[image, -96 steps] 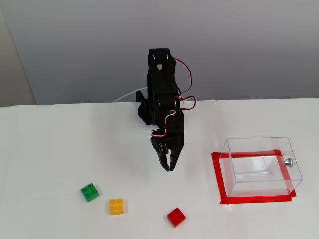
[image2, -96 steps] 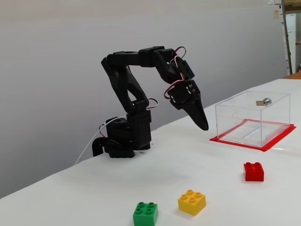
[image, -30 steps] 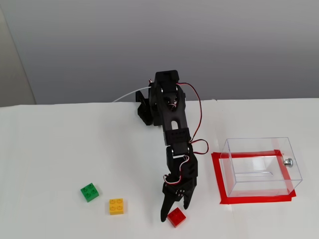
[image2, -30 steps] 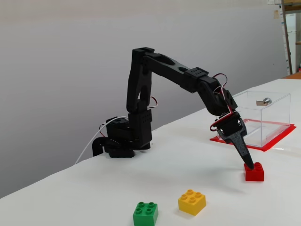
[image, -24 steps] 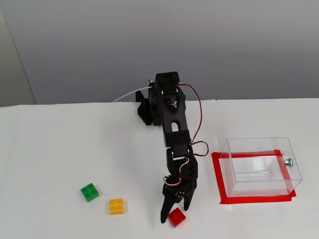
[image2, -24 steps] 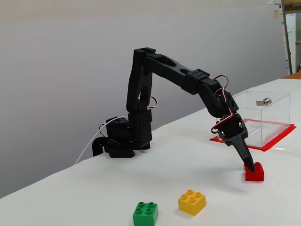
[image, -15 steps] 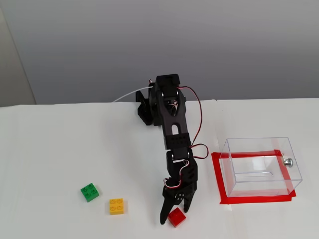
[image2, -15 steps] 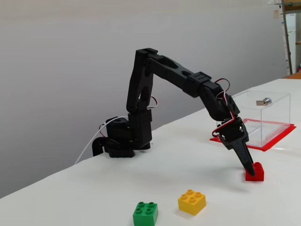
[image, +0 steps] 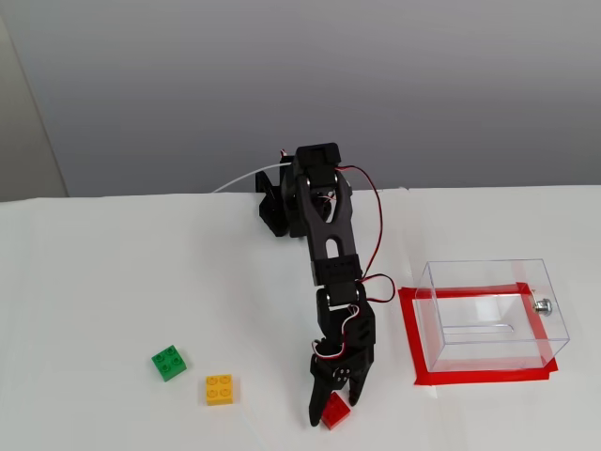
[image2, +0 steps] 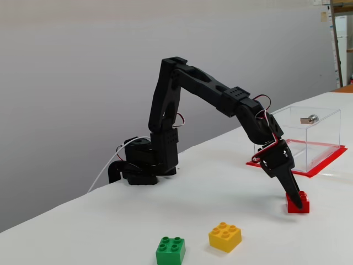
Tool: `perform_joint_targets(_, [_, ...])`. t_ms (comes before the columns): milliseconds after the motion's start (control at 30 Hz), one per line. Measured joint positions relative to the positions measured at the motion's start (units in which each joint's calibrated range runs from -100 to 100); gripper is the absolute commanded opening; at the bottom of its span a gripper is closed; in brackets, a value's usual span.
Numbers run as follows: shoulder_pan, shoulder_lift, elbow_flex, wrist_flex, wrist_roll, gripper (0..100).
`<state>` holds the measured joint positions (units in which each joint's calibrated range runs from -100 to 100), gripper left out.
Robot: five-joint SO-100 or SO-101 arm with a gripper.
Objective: Pick the red lego brick and place it into the transparent box
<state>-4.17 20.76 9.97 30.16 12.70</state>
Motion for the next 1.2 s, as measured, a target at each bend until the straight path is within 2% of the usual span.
perform_joint_targets(567, [0.11, 0.0, 0.0, 0.0, 0.0, 29])
perform_joint_targets(733, [0.11, 0.0, 0.0, 0.17, 0.0, 24])
perform_joint_targets(1200, [0.11, 0.0, 0.0, 0.17, 0.0, 23])
